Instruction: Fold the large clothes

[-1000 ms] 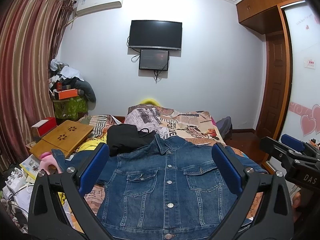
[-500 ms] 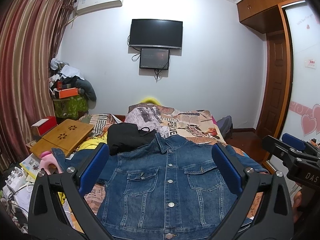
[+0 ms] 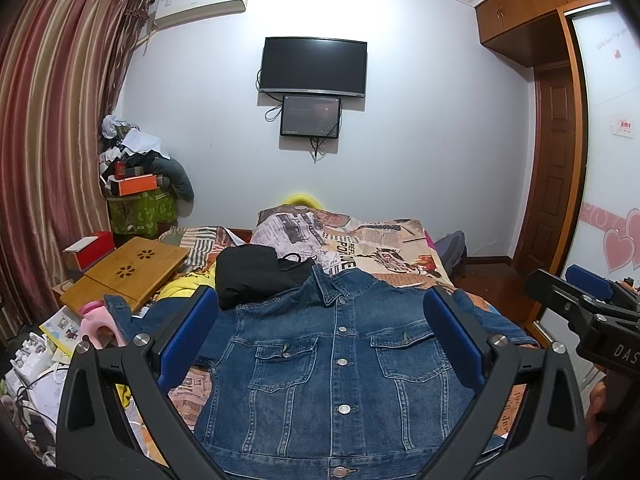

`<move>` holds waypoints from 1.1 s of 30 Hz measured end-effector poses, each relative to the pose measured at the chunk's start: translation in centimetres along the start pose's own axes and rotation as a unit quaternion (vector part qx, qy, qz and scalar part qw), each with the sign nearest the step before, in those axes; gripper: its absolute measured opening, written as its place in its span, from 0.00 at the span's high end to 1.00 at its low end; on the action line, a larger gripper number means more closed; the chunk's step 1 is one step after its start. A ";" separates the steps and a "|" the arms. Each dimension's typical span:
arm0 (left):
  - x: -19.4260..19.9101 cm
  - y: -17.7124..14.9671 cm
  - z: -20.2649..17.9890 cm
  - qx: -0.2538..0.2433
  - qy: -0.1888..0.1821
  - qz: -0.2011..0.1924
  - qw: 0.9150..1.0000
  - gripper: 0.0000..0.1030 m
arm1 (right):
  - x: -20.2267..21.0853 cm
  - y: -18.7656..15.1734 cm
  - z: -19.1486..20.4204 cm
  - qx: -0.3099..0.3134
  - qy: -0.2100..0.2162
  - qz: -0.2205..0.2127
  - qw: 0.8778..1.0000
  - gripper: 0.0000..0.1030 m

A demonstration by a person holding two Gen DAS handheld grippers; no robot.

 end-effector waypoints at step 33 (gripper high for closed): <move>-5.6 -0.4 2.3 0.015 0.032 0.030 0.999 0.00 | -4.0 -0.6 -1.6 -0.003 -0.025 0.045 0.999 0.07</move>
Point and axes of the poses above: each gripper's, at about its wrist camera, not at the fingertips, and x roughly against the way its jaws point, z to its left, y to its top, the point moved 6 cm from there along -x, roughly the way its jaws point, and after that the axes turned 12 degrees about y, right-handed, at the moved point
